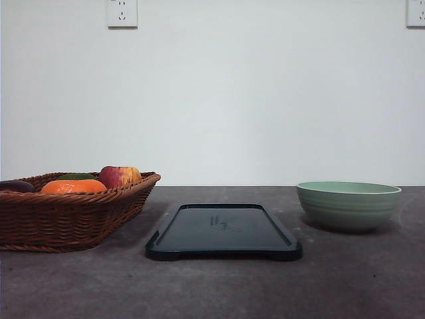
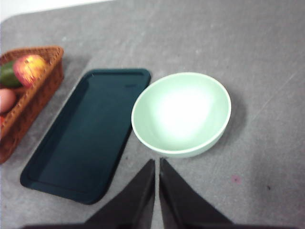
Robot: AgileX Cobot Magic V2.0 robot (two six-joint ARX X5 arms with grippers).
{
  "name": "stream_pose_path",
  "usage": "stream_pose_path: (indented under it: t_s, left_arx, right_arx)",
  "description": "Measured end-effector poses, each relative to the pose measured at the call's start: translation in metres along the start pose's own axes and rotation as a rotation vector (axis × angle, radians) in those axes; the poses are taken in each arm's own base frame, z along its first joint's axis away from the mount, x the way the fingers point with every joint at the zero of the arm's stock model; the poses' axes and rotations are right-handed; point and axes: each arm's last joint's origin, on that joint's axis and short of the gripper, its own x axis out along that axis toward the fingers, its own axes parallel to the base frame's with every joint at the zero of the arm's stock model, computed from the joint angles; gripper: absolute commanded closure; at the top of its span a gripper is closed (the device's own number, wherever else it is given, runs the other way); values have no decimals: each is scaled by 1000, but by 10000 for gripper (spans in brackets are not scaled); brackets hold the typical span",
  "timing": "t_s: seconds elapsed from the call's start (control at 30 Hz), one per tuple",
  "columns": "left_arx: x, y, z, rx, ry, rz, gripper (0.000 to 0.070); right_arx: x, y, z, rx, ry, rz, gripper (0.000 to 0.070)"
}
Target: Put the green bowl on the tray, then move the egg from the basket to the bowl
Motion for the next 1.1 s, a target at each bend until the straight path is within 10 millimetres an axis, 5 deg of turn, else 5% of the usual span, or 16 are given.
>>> stream_pose_path:
  t_s: [0.13, 0.2, 0.5, 1.1]
  left_arx:
    - [0, 0, 0, 4, -2, -1, 376]
    - [0, 0, 0, 7, -3, -1, 356]
    - [0, 0, 0, 8, -3, -1, 354]
    - [0, 0, 0, 8, -3, -1, 354]
  right_arx:
    - [0, 0, 0, -20, -2, 1, 371]
    - [0, 0, 0, -21, -2, 0, 336]
    - [4, 0, 10, 55, 61, -10, 337]
    - [55, -10, 103, 179, 451, -161, 343]
